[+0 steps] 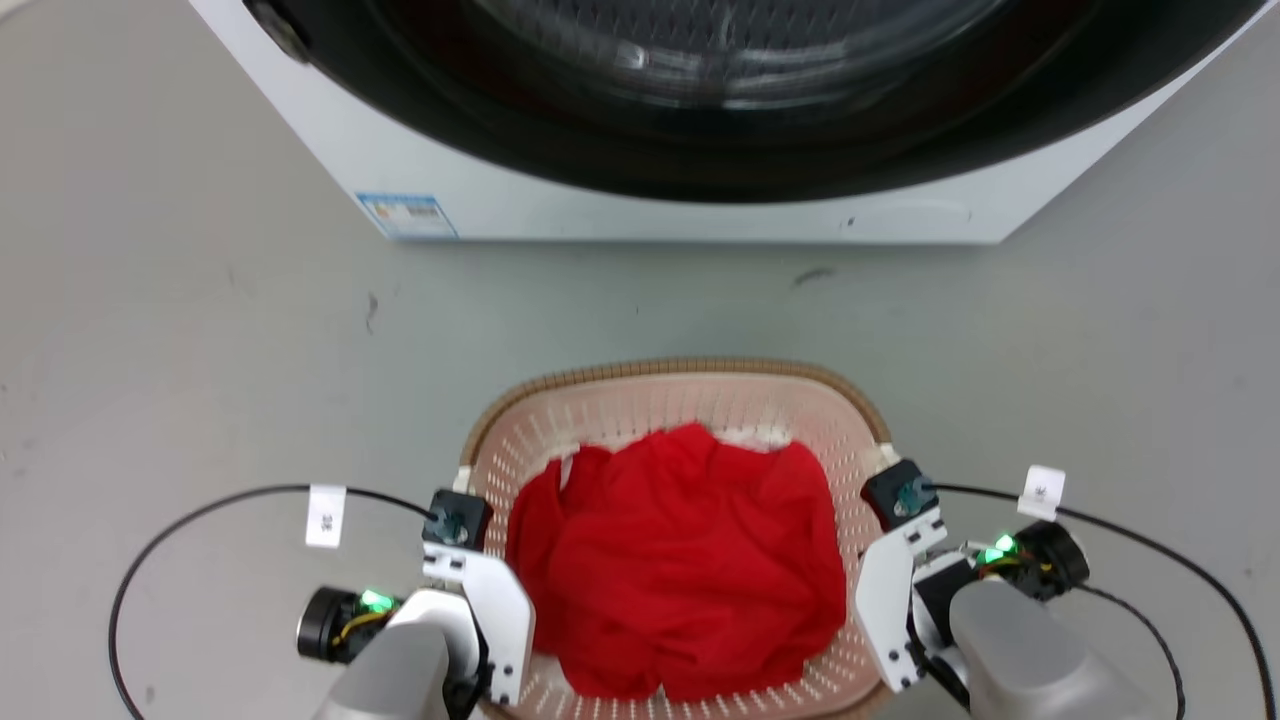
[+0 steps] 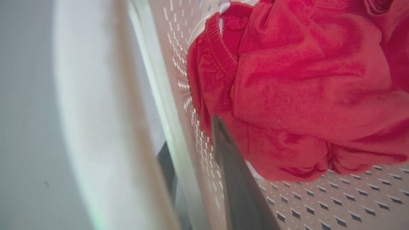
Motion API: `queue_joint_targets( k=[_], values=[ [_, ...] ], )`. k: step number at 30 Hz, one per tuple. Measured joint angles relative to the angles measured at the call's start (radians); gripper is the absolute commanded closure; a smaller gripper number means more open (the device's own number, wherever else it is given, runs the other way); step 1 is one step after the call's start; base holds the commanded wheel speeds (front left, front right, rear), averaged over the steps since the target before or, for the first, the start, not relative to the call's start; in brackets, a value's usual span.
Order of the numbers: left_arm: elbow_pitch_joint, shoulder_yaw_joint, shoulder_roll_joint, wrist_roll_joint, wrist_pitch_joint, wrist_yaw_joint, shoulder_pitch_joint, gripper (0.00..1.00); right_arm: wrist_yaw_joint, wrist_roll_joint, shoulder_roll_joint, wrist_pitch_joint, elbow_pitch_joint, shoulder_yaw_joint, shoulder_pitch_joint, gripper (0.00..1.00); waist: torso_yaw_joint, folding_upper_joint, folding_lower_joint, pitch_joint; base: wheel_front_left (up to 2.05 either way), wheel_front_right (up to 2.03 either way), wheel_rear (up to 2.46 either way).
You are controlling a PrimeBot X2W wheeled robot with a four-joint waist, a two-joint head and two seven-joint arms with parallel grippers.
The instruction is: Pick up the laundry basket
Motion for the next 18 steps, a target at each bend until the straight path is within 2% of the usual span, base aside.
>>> queue_joint_targets(
  k=[18],
  values=[
    [0.001,-0.155,0.003,-0.165,0.100,0.000,0.171,1.00,0.000,0.193,-0.007,0.092,-0.006,0.204,0.149,1.00,-0.008,0.0000,-0.0001,-0.295,0.00,0.00,0.00]
  ],
)
